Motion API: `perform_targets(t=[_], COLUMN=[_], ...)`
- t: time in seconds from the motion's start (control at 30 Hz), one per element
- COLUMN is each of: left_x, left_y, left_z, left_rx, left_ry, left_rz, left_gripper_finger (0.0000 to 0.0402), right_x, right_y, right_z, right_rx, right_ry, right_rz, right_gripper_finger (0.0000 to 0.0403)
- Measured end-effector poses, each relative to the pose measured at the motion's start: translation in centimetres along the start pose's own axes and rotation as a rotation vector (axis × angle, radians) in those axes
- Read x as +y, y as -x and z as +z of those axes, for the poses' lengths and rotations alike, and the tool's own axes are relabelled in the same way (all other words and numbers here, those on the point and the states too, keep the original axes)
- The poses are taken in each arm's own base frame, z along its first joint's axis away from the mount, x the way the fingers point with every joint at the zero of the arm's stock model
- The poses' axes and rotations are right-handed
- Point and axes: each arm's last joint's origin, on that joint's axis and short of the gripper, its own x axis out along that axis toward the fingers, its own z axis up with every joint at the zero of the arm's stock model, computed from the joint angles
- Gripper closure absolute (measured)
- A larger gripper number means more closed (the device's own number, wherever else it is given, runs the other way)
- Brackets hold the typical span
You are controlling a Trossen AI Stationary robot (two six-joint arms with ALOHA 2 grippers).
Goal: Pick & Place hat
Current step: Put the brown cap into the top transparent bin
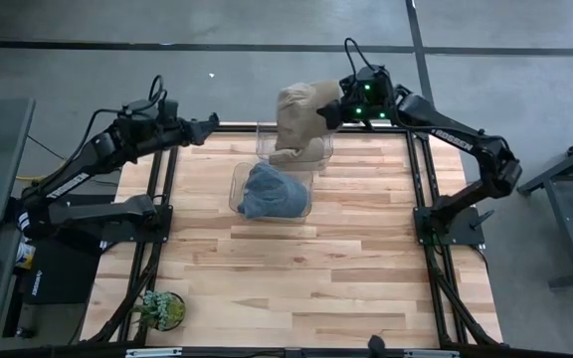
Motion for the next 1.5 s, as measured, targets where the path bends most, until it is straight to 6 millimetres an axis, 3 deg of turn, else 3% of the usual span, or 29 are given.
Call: perform_targets(t=[0.3,0.53,0.73,0.93,1.13,1.3,1.5], left_x=[2.4,2.9,2.9,2.8,2.8,2.8,2.8], left_y=[1.4,2.9,3.2,3.2,3.2,3.2,3.2], left_z=[-2.4,-2.7,-2.7,-2.8,-2.8,-2.8,-2.8], left_rx=[-0.073,-0.107,-0.114,-0.093,-0.09,-0.092,-0.09], left_ry=[0.142,0.179,0.197,0.203,0.221,0.221,0.238], left_rz=[-0.089,-0.137,-0.151,-0.165,-0.167,-0.166,-0.165], left_gripper_finger=[0.0141,0.0141,0.0141,0.0141,0.0141,0.014,0.014], right_x=[-1.1,-0.8,-0.9,-3.3,-6.9,-7.8,-7.6], right_y=[-3.7,-6.1,-6.9,-8.4,-8.2,-8.0,-8.6], right_z=[-0.3,-0.4,0.0,-3.8,-8.1,-8.7,-7.8], right_rx=[0.036,-0.01,-0.07,-0.158,-0.228,-0.225,-0.163], right_ry=[-0.065,-0.092,-0.118,-0.312,-0.478,-0.484,-0.457], right_rz=[0.038,0.097,0.143,0.342,0.419,0.398,0.29], right_gripper_finger=[0.0397,0.0397,0.0397,0.0397,0.0397,0.0397,0.0397])
